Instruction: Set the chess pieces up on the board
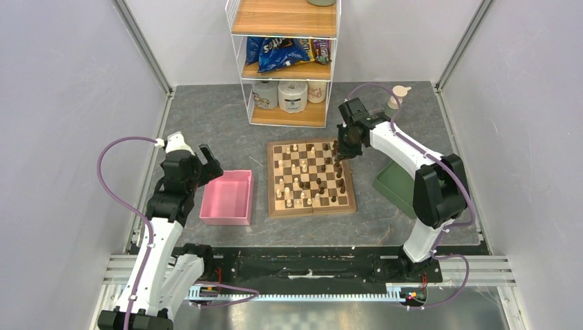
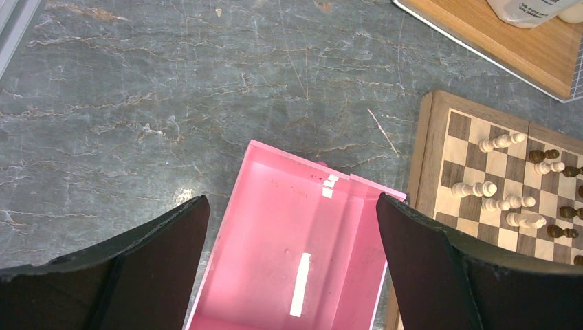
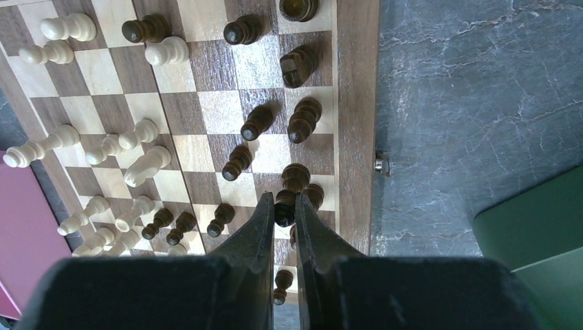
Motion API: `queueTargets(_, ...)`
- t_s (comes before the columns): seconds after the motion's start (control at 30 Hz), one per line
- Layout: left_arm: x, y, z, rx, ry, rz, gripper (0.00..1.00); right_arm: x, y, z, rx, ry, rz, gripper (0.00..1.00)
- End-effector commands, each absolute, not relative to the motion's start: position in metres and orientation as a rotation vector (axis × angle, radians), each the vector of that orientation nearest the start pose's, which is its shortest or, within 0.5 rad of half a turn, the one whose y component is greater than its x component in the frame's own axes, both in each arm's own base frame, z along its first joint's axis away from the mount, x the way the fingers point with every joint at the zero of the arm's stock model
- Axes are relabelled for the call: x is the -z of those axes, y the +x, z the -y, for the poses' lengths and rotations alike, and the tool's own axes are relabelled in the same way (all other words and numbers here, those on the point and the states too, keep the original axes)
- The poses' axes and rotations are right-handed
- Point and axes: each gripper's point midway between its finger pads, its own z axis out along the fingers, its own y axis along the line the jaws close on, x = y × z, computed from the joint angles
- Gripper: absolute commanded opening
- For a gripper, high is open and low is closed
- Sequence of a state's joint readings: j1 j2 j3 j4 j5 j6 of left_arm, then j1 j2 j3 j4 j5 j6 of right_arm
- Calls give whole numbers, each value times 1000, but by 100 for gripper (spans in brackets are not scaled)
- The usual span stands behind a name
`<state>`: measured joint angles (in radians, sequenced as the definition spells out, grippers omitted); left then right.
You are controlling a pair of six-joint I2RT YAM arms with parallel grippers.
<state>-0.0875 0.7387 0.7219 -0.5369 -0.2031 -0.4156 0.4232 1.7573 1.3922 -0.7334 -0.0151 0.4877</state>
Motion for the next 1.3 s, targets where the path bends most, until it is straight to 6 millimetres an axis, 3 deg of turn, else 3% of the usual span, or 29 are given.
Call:
queueTargets(0.0, -198, 269, 6, 115, -485, -2010, 99, -97, 362, -187, -312, 95, -2697, 10)
queueTargets(0.63, -198, 268, 5, 111, -486, -2007, 99, -72, 366, -179, -226, 120, -2719, 12)
queueTargets(0.8, -198, 268, 5, 109, -487, -2006, 99, -68, 364, -179, -229, 119, -2730, 19)
queueTargets(1.03, -198, 269, 6, 116, -483, -2011, 99, -80, 363, -178, -239, 111, -2707, 31)
queueTargets(1.27, -198, 269, 6, 115, -485, -2009, 99, -107, 358, -168, -201, 79, -2668, 42)
